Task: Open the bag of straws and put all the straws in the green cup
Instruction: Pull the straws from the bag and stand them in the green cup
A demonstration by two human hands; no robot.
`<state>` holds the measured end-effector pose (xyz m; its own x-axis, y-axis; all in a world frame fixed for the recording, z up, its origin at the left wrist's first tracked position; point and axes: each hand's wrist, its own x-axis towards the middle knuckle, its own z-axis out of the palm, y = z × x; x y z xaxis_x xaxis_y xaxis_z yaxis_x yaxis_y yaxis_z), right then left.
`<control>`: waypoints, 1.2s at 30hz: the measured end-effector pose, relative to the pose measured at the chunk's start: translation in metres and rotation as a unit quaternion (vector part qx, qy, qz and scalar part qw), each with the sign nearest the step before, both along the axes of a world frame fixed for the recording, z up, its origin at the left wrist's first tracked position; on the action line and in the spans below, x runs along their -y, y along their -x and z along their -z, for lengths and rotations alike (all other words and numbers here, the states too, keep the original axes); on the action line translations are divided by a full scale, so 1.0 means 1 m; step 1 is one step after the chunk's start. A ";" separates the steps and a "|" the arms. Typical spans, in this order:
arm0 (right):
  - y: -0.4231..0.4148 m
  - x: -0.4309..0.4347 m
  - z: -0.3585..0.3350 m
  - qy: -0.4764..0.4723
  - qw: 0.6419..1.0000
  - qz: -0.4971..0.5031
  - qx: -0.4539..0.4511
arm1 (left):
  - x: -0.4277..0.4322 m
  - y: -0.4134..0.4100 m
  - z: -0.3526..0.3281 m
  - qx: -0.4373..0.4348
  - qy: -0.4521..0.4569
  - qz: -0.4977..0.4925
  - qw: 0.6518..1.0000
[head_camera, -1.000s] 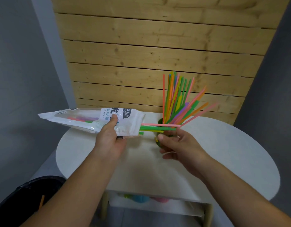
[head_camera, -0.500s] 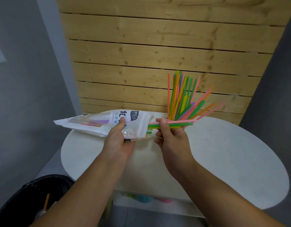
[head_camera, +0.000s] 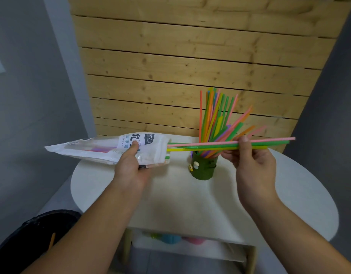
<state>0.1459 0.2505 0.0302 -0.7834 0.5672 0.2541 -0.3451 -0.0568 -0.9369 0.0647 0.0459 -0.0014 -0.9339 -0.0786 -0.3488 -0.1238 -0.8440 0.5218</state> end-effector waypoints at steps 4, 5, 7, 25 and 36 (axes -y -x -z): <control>-0.002 -0.016 -0.003 -0.049 0.997 0.059 -0.011 | 0.005 0.002 0.003 0.002 0.010 -0.015 1.000; -0.002 -0.019 -0.003 -0.068 0.995 0.071 -0.012 | 0.005 0.002 0.004 0.003 0.012 -0.018 1.000; -0.003 -0.024 -0.005 -0.102 0.990 0.094 -0.011 | 0.004 0.001 0.005 0.004 0.016 -0.016 1.000; 0.011 -0.044 -0.020 -0.277 0.951 0.126 0.053 | -0.008 -0.005 0.002 -0.001 0.035 0.010 0.999; 0.029 -0.041 -0.014 -0.229 0.964 0.131 0.030 | -0.005 -0.004 0.003 -0.007 0.043 0.016 0.999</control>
